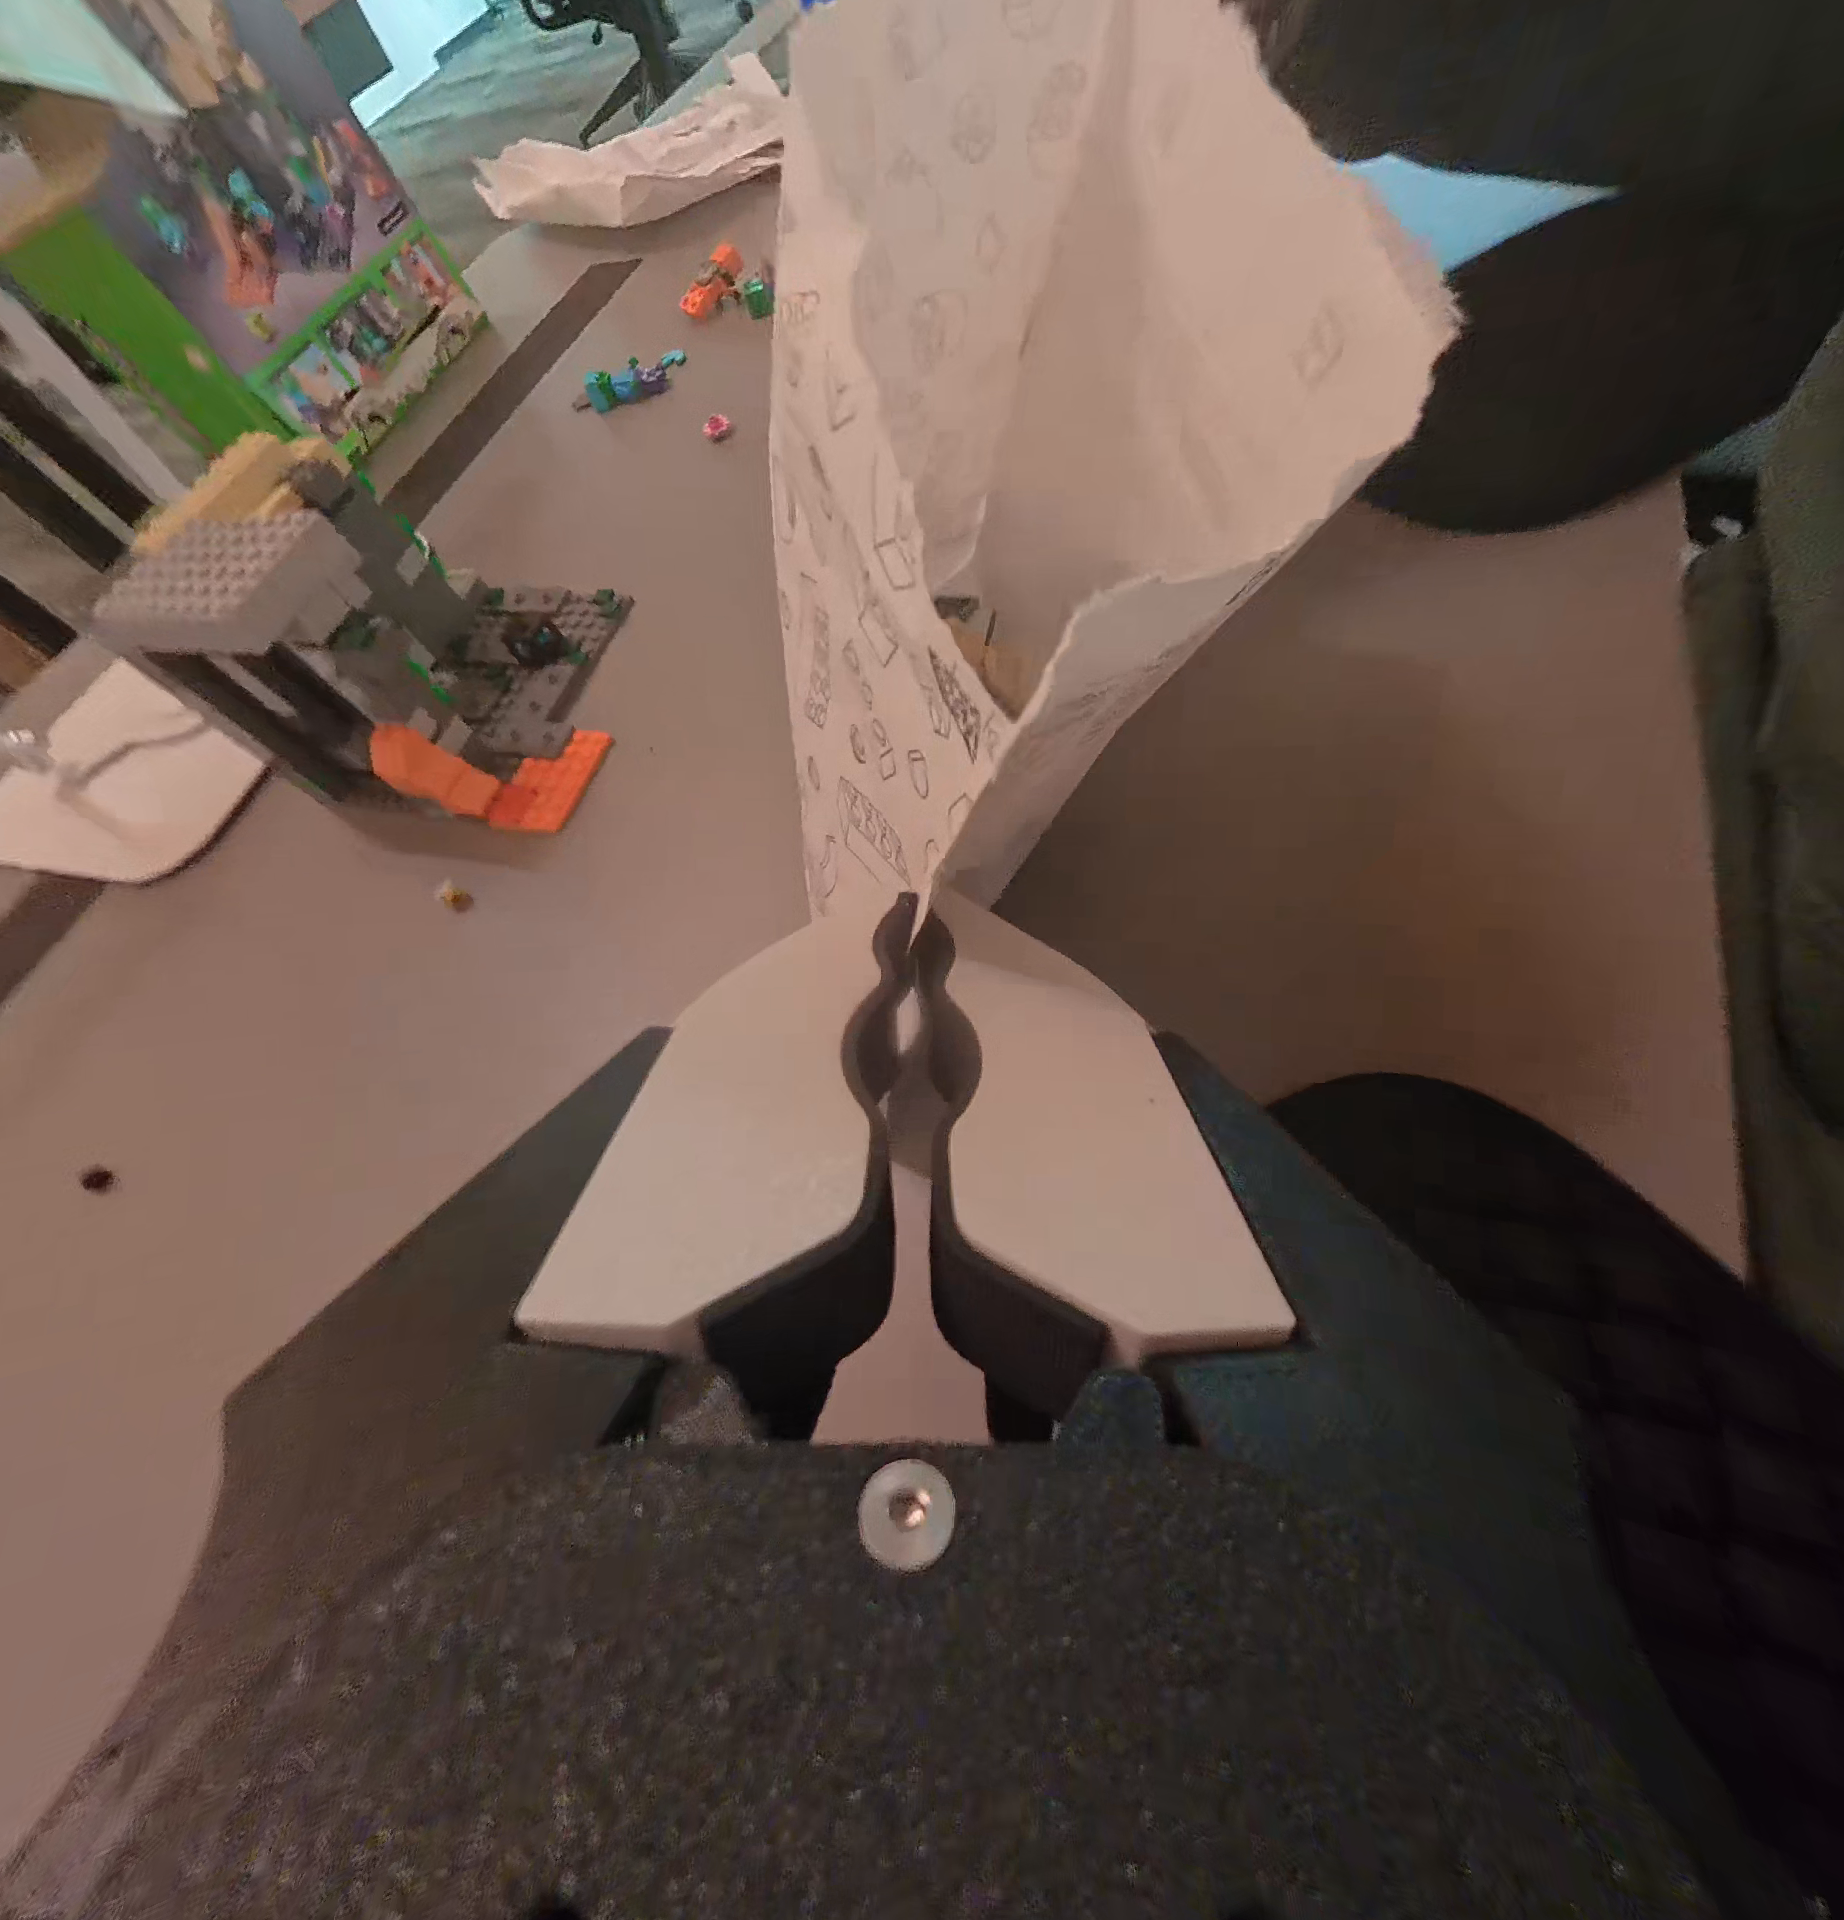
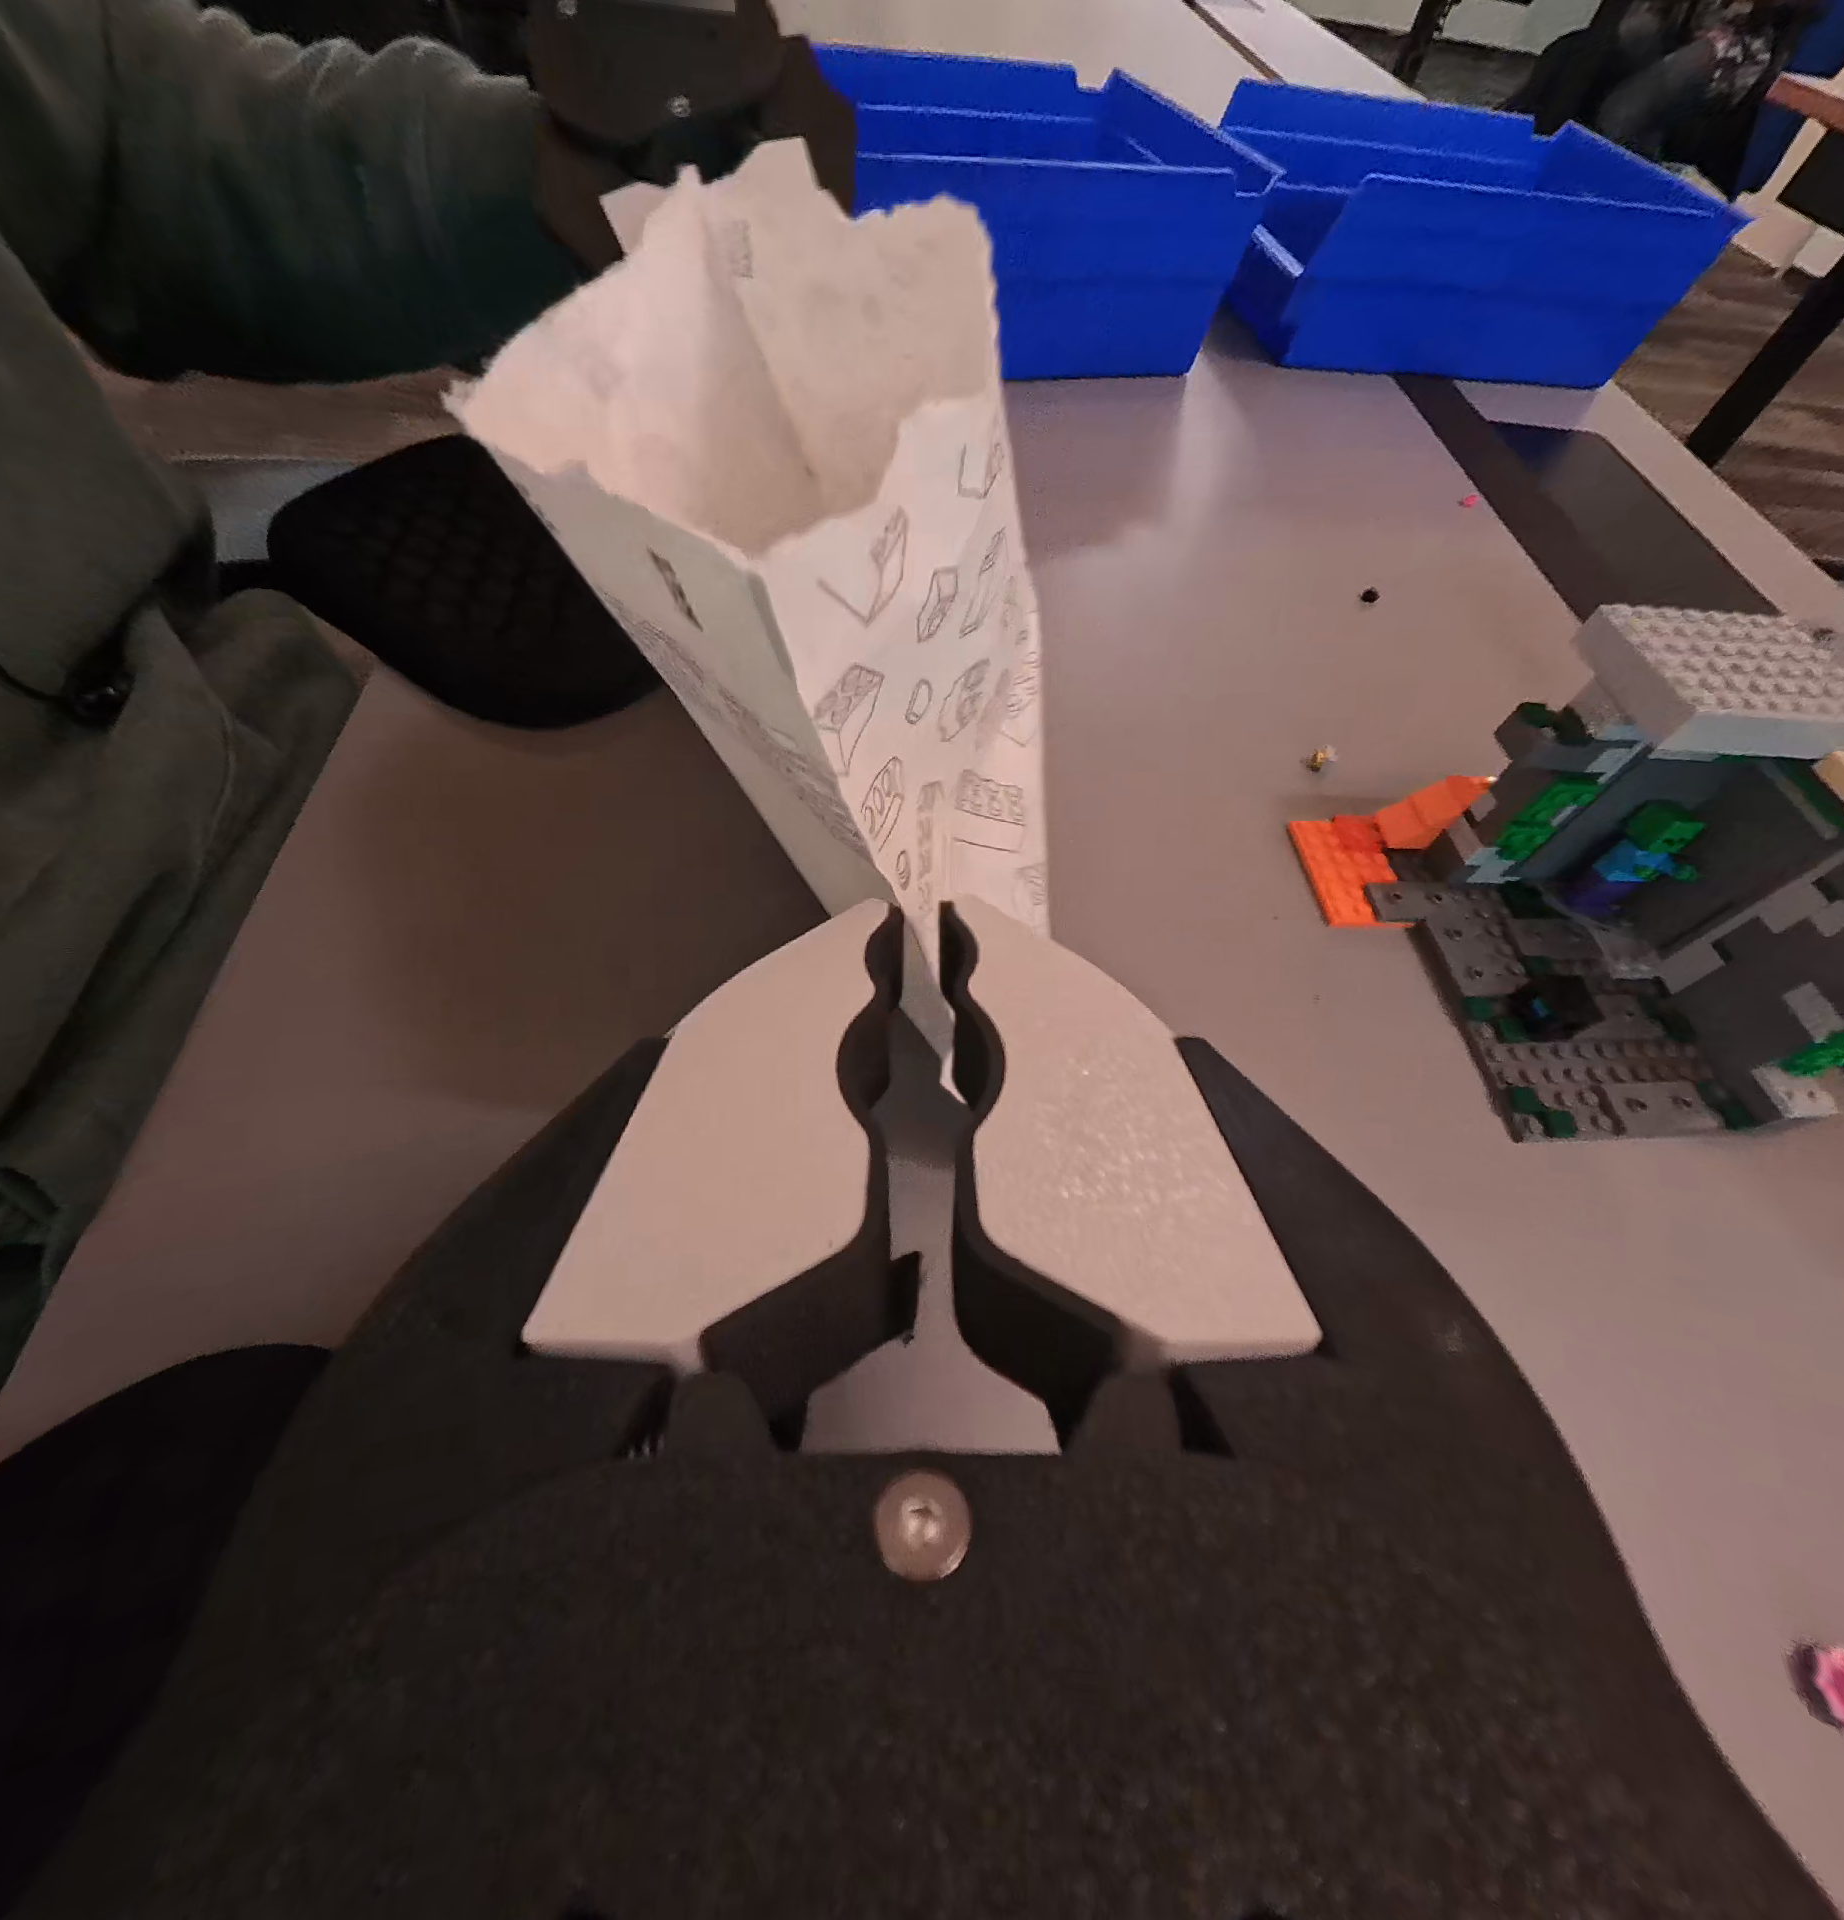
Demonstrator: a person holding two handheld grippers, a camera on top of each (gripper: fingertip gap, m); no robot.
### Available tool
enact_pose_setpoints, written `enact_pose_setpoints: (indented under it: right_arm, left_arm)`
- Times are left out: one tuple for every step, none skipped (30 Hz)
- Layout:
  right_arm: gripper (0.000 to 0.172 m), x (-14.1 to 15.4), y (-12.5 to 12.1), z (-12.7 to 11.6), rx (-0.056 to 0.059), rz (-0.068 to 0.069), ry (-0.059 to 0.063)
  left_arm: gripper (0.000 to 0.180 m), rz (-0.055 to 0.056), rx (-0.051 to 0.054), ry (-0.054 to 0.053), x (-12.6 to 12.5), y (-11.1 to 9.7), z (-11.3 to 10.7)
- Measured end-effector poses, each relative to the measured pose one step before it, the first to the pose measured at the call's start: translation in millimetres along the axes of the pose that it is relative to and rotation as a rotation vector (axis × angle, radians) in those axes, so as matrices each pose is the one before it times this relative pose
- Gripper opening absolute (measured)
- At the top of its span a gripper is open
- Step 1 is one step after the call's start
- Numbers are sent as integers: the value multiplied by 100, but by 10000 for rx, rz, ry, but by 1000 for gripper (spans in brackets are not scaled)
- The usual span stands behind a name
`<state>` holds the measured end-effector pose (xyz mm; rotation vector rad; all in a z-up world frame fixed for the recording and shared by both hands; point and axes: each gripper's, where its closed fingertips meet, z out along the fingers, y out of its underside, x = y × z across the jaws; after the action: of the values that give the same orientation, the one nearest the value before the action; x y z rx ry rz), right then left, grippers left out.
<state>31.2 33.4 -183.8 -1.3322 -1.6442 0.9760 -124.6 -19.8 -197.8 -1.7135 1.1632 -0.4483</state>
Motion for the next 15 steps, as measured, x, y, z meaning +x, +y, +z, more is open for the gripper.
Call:
enact_pose_setpoints:
  right_arm:
    - [8,415,-492,-128,54,87,15]
    - [7,379,-729,-165,137,132,-71]
    - [7,394,-874,-91,154,188,-107]
    - [7,608,-847,67,62,186,13]
    - [7,912,-659,271,-90,139,201]
    - [8,928,-451,494,-216,65,225]
    - [9,678,-330,694,-248,18,93]
    - [12,382,-290,854,-206,-10,-35]
    - [16,29,-259,966,-119,-12,-212]
    - [23,-363,-141,1016,-98,24,-421]
    - [29,-553,53,981,-145,63,-512]
    - [38,-540,210,927,-147,6,-475]
    - [44,-350,232,874,-70,-49,-291]
    - [45,-251,112,791,60,-71,-178]
    - [42,-353,114,647,59,-18,-232]
  left_arm:
    - [0,-303,74,26,151,65,-637]
    - [0,-274,66,-12,74,111,-682]
    - [0,-296,16,-27,5,223,-670]
    - [0,-353,-21,-105,-159,270,-655]
    - [0,-346,-19,-116,-211,268,-618]
    - [0,-345,1,-72,-187,248,-563]
    - [0,-302,29,28,-75,195,-468]
    - [0,-184,92,-56,-202,118,-365]
    - [0,-97,132,-215,-433,64,-236]
    - [0,-138,109,-110,-334,55,-129]
    - [0,-187,87,81,-88,9,-46]
    - [0,-90,127,58,-85,-69,6]
    - [0,45,78,15,-104,-27,53]
    - [0,105,34,27,-78,-5,112]
    - [0,57,20,-3,-148,-44,109]
